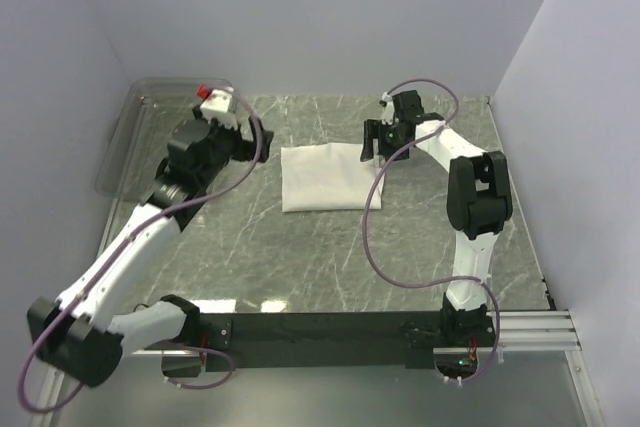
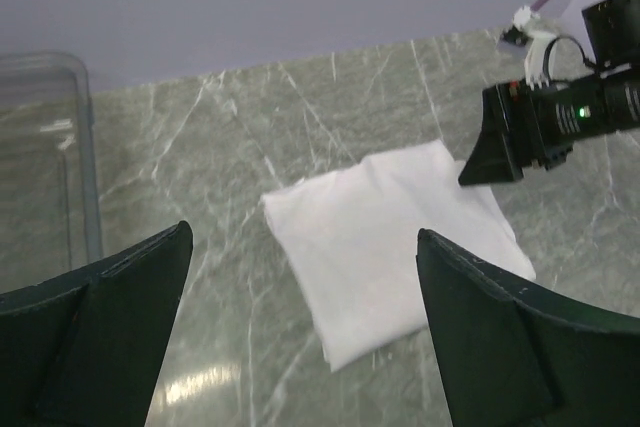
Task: Fold and stack the t-shirts
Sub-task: Neatly place the folded tshirt to the corner
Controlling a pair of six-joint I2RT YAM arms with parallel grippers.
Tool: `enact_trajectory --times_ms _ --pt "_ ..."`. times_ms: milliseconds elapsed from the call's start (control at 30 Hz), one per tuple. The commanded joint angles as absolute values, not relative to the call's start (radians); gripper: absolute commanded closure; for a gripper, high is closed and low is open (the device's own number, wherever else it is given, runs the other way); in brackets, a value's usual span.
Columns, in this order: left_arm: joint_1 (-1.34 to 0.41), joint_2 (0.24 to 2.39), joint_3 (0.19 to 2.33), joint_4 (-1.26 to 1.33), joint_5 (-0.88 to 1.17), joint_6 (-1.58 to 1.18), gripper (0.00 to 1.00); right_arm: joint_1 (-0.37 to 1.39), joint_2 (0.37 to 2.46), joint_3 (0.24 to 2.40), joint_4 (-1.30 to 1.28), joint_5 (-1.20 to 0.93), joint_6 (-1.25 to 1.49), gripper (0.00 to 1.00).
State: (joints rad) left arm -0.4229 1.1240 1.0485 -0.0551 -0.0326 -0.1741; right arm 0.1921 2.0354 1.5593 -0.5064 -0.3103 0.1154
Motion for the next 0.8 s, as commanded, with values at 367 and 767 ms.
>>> enact_trajectory --times_ms 367,767 --pt "-0.422 0.66 0.789 -0.281 -0.074 -0.233 0.01 0.242 2.109 1.566 -0.471 -0.106 0.213 0.14" --pt "-0.422 0.509 0.677 -0.298 -0.067 -0.265 0.01 0.268 2.14 1.588 -0.523 -0.333 0.173 0.32"
